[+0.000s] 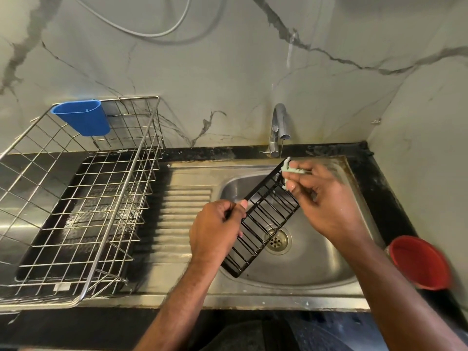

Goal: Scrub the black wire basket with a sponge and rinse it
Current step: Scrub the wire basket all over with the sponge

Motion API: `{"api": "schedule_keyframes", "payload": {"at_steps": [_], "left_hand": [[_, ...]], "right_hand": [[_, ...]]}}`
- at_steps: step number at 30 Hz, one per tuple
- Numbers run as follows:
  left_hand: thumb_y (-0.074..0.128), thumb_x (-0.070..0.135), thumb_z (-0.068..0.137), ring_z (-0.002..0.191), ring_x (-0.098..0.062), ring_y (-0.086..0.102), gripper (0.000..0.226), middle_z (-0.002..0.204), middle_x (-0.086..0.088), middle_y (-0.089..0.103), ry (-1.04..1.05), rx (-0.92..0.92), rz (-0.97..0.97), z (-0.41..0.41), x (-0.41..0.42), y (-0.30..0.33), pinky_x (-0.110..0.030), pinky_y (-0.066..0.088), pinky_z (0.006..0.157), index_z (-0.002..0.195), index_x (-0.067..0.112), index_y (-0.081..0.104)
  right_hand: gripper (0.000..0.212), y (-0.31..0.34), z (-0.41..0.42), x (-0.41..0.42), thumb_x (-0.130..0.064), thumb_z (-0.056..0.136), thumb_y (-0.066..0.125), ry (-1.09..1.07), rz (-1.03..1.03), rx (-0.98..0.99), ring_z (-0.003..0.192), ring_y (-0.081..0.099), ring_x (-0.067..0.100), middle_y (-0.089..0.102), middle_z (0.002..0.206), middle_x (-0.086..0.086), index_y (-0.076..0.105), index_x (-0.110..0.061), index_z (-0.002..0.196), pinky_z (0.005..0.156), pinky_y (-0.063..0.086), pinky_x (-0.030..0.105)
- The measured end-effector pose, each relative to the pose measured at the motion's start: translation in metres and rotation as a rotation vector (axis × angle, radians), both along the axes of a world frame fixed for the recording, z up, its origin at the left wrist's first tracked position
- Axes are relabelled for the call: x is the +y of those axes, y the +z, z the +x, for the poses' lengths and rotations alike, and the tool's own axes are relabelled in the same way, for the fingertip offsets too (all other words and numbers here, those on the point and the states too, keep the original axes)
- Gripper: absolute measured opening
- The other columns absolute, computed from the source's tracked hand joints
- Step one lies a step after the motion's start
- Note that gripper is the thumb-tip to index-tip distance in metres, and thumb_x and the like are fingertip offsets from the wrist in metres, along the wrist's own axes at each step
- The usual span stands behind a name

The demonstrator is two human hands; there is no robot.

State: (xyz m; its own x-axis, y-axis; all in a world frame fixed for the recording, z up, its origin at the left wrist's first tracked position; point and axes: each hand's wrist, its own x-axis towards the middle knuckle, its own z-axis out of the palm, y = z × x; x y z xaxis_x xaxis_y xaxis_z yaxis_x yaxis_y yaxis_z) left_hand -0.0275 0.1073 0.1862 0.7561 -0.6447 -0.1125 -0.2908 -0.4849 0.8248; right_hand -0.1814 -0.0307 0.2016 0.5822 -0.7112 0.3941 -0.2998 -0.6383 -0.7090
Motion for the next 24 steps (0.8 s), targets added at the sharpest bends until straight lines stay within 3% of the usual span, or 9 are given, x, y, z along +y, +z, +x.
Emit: {"api": "schedule_keyframes", "payload": {"at_steps": [2, 8, 11, 15, 20, 24], "left_hand": [[0.063, 0.056, 0.091, 0.047, -0.009, 0.067, 0.035, 0.056, 0.007, 0.07, -0.007, -0.016, 0.006, -0.001, 0.0, 0.001, -0.023, 0.055, 0.052, 0.08, 0.025, 0.073], [0.059, 0.054, 0.093, 0.047, -0.01, 0.064, 0.034, 0.055, 0.008, 0.069, -0.042, -0.082, 0.03, -0.003, 0.001, 0.009, -0.019, 0.041, 0.049, 0.076, 0.027, 0.07], [0.057, 0.058, 0.093, 0.047, -0.003, 0.063, 0.035, 0.054, 0.012, 0.068, -0.041, -0.133, 0.05, -0.004, 0.004, 0.013, -0.017, 0.037, 0.05, 0.077, 0.03, 0.07], [0.058, 0.06, 0.092, 0.046, 0.006, 0.061, 0.033, 0.052, 0.016, 0.066, -0.014, -0.135, 0.051, -0.004, 0.005, 0.013, -0.013, 0.035, 0.051, 0.081, 0.032, 0.072], [0.058, 0.059, 0.092, 0.042, 0.006, 0.058, 0.033, 0.052, 0.013, 0.067, -0.01, -0.125, 0.041, -0.004, 0.005, 0.01, -0.011, 0.036, 0.047, 0.087, 0.031, 0.074], [0.057, 0.059, 0.092, 0.041, 0.001, 0.059, 0.034, 0.053, 0.01, 0.068, 0.007, -0.107, 0.029, -0.003, 0.003, 0.008, -0.016, 0.04, 0.046, 0.088, 0.029, 0.074]], "right_hand": [[0.024, 0.0, 0.002, 0.005, -0.005, 0.092, 0.069, 0.074, -0.022, -0.018, 0.116, 0.06, -0.001, 0.064, 0.123, -0.006, 0.075, -0.015, 0.114, 0.093, 0.044, 0.005], [0.039, -0.004, 0.017, 0.031, 0.006, 0.087, 0.07, 0.373, -0.181, 0.13, 0.108, 0.063, 0.013, 0.065, 0.117, 0.004, 0.069, -0.01, 0.123, 0.092, 0.055, 0.027], [0.043, 0.0, 0.014, 0.019, 0.011, 0.083, 0.07, 0.367, -0.32, 0.231, 0.107, 0.062, 0.019, 0.065, 0.117, 0.007, 0.07, -0.01, 0.12, 0.087, 0.058, 0.036], [0.041, 0.007, 0.006, -0.018, 0.011, 0.086, 0.065, 0.234, -0.324, 0.27, 0.098, 0.066, 0.019, 0.066, 0.116, 0.008, 0.07, -0.011, 0.119, 0.083, 0.059, 0.034], [0.041, 0.01, 0.004, -0.026, 0.012, 0.084, 0.066, 0.092, -0.349, 0.306, 0.1, 0.067, 0.023, 0.068, 0.118, 0.012, 0.07, -0.009, 0.12, 0.082, 0.061, 0.041], [0.053, 0.004, 0.013, 0.021, 0.006, 0.083, 0.068, 0.362, -0.365, 0.368, 0.119, 0.057, 0.014, 0.061, 0.131, 0.001, 0.066, -0.02, 0.129, 0.098, 0.053, 0.03]]}}
